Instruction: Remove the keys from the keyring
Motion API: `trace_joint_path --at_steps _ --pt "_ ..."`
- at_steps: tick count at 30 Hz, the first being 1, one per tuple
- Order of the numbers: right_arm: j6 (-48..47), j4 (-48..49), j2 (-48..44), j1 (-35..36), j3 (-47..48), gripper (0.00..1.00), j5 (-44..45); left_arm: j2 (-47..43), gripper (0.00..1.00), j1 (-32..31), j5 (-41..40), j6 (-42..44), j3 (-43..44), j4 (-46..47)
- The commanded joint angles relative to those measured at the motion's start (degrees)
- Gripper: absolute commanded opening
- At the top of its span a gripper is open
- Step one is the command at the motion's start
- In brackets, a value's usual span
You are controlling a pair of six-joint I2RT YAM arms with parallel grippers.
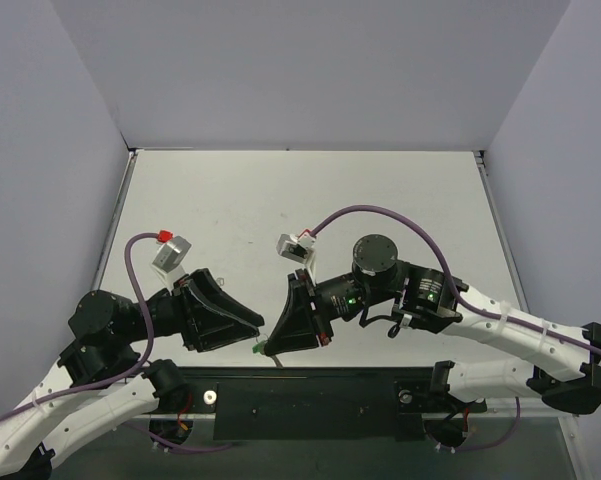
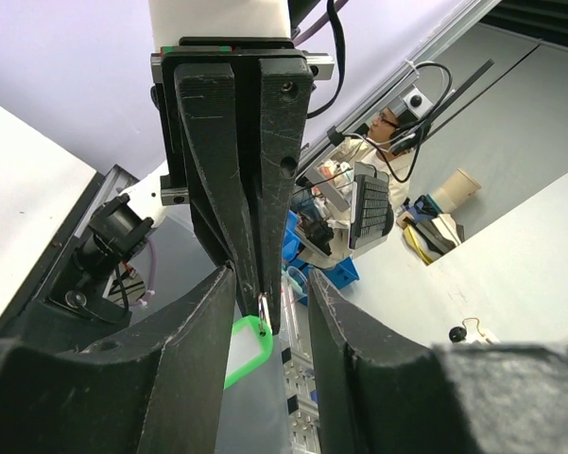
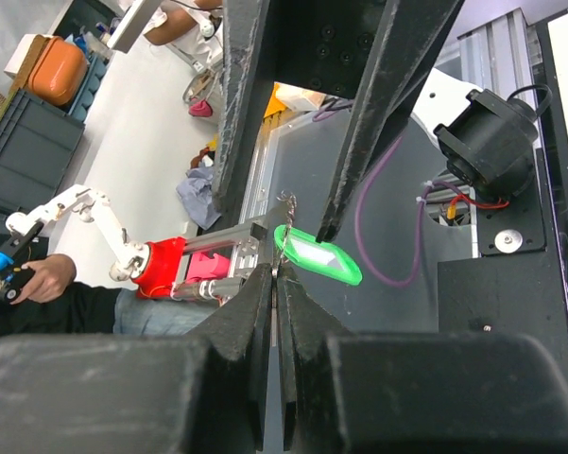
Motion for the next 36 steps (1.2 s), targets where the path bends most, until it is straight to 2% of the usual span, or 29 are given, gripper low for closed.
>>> trace_joint_path --at_steps 1,11,19,23,24,26,36 --pt "-0.94 1.54 0.44 -0.42 3.03 0.00 0.60 0.22 0.45 -0.24 0.53 -0.31 -0.25 2.53" --pt "-0.76 2.16 -1.14 -1.38 2.16 0.00 0.87 -0.93 0.44 -0.24 -1.93 0.22 -1.12 -1.17" --pt "-0.15 2.60 -1.76 -2.09 1.72 0.00 1.66 -1.19 0.34 -0.24 -2.02 0.49 -1.13 -1.96" --pt "-0.06 3.03 -1.67 -2.09 1.54 0.00 1.83 -1.02 0.22 -0.24 -1.94 0.49 -0.86 -1.96" --pt "0.12 3.30 -1.58 -2.09 1.37 0.00 1.75 -0.93 0.12 -0.24 -1.94 0.40 -0.86 -2.13" --pt "0.30 3.74 -1.67 -2.09 1.19 0.00 1.92 -0.92 0.00 -0.24 -2.11 0.40 -0.78 -2.57" --pt "-0.14 1.72 -1.67 -2.18 1.54 0.00 1.66 -0.31 0.00 -0.24 -0.62 4.00 2.64 -8.28"
